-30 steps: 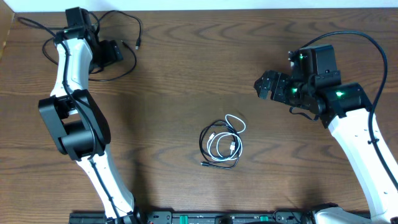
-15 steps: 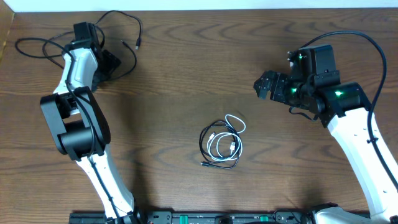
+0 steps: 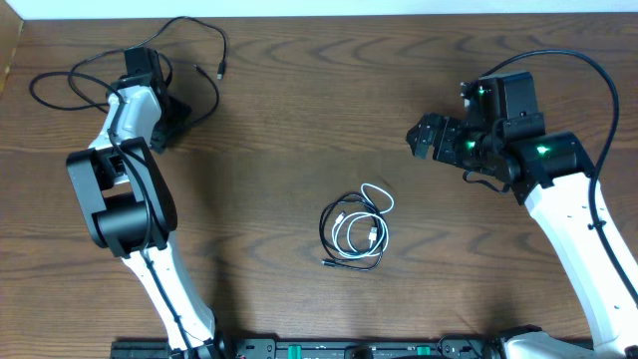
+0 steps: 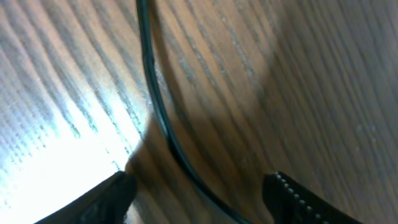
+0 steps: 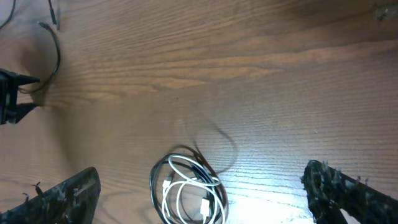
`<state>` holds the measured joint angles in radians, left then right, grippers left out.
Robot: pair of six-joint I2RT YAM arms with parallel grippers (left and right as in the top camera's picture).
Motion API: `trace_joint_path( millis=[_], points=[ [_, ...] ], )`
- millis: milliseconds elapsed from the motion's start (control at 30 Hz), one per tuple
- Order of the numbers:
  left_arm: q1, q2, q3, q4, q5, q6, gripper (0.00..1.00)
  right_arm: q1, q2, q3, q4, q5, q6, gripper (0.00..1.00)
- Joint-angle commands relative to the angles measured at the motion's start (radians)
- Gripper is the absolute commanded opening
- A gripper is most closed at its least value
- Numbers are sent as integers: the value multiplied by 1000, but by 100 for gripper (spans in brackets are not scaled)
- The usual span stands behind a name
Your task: Untangle cables
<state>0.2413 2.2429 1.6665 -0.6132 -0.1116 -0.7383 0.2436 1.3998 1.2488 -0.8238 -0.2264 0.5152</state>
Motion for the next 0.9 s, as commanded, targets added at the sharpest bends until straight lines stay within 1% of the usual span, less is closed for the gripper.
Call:
trace_joint_path(
  millis=[0, 67, 100, 167, 233, 267, 333, 367, 500, 600, 700, 733, 767, 800, 833, 867],
  points=[
    [3, 60, -13, 25, 13, -19, 59, 7, 8, -2, 1, 11, 3, 99],
    [3, 78, -13, 61, 49, -19, 48, 7, 8, -2, 0, 11, 3, 99],
    [3, 89, -13, 81, 71, -19, 39, 7, 8, -2, 0, 11, 3, 99],
    [3, 101, -13, 120, 118, -19, 27, 7, 8, -2, 0, 11, 3, 99],
    [3, 108, -13, 164, 155, -19, 20, 7, 8, -2, 0, 11, 3, 99],
    [3, 109, -13, 185, 162, -19, 19, 7, 8, -2, 0, 11, 3, 99],
    [3, 108, -13, 228, 171, -19, 9, 7, 8, -2, 0, 11, 3, 99],
    [3, 108, -13, 251, 182, -18, 8, 7, 8, -2, -2, 11, 3, 99],
    [8, 104, 9, 303, 255, -18, 8, 7, 8, -2, -3, 11, 3, 99],
    [11, 88, 34, 310, 261, -18, 8, 7, 8, -2, -4, 11, 3, 99],
    [16, 56, 41, 312, 249, -14, 17, 7, 8, -2, -7, 11, 3, 99],
    [19, 40, 41, 312, 243, -14, 28, 7, 8, -2, -7, 11, 3, 99],
    [21, 23, 41, 312, 232, -10, 47, 7, 8, -2, -7, 11, 3, 99],
    [22, 6, 41, 314, 230, 3, 63, 7, 8, -2, -7, 11, 3, 99],
    [23, -14, 41, 316, 226, 18, 72, 7, 8, -2, -7, 11, 3, 99],
    [23, -32, 41, 321, 224, 31, 77, 7, 8, -2, -7, 11, 3, 99]
  ],
)
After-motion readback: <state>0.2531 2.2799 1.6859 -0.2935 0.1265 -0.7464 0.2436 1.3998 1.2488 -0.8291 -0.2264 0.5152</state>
